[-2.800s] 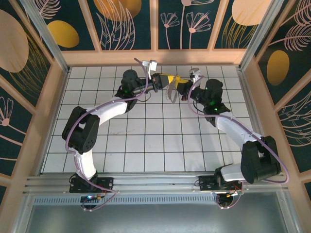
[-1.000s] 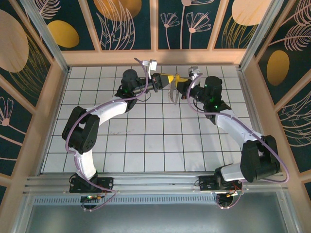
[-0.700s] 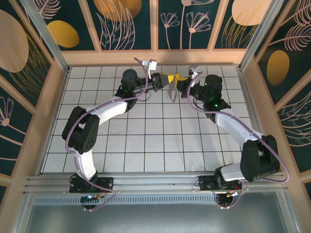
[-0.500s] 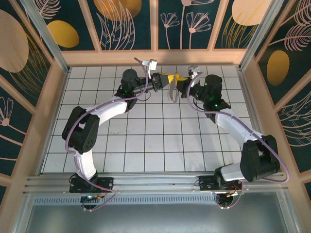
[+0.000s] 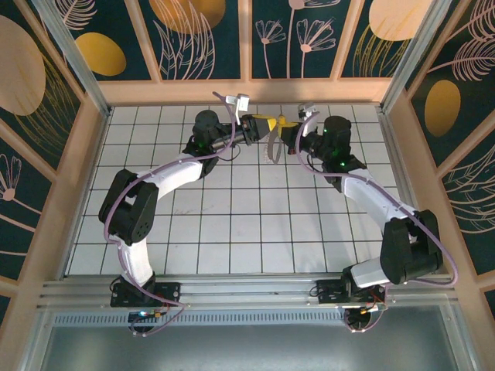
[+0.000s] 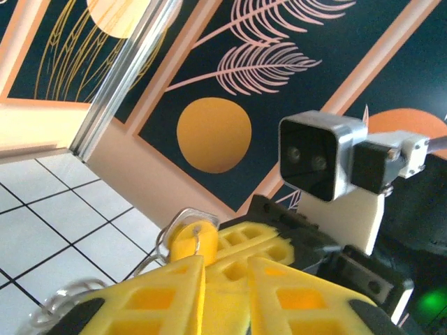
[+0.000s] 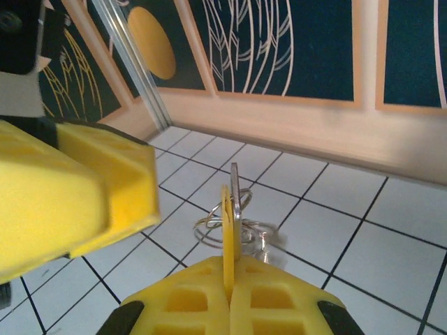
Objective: Put the keys on the keyring
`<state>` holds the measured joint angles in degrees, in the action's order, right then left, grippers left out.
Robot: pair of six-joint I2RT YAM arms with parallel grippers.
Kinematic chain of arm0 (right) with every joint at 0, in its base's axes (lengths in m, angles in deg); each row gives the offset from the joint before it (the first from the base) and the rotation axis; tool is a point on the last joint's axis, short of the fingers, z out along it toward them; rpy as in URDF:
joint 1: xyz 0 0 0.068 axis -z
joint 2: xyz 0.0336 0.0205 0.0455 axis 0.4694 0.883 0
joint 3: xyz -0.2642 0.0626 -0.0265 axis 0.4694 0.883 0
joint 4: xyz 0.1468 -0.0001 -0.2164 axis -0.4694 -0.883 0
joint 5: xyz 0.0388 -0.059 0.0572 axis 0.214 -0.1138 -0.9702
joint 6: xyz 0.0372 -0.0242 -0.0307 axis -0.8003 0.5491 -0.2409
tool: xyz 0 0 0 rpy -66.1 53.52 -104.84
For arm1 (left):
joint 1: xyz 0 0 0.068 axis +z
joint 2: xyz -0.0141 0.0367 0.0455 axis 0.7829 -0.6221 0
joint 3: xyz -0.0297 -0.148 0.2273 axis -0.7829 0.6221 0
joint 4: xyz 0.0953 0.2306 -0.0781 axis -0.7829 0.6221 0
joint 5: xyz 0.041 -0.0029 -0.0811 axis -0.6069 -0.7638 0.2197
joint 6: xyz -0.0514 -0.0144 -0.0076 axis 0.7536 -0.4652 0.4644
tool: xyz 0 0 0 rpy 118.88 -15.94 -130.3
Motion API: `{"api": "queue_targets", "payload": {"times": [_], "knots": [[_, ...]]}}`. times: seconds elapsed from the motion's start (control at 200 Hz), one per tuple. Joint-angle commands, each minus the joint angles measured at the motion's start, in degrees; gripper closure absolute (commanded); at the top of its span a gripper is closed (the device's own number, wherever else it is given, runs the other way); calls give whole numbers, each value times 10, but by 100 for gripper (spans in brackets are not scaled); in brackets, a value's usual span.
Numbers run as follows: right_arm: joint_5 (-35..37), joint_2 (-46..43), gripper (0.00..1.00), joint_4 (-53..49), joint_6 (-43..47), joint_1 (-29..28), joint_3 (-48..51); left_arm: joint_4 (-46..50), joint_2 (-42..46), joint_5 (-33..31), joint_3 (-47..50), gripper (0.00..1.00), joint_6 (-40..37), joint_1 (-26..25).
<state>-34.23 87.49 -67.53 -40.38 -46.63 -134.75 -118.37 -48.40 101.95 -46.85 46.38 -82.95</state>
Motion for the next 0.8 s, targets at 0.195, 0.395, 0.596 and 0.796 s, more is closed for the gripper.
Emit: {"api": "queue_targets", "payload": {"times": [0.195, 0.395, 0.596, 0.796], "knots": [[13, 26, 100, -17, 11, 1, -32, -12, 38, -27, 27, 68, -19, 3], [8, 57, 100, -23, 7, 0, -51, 0, 69, -56, 56, 63, -33, 16], [-7, 109, 100, -25, -1, -5, -90, 18, 116, -90, 94, 59, -42, 49], [-21, 199, 100, -41, 0, -15, -179, 25, 153, -102, 130, 58, -48, 79]]}}
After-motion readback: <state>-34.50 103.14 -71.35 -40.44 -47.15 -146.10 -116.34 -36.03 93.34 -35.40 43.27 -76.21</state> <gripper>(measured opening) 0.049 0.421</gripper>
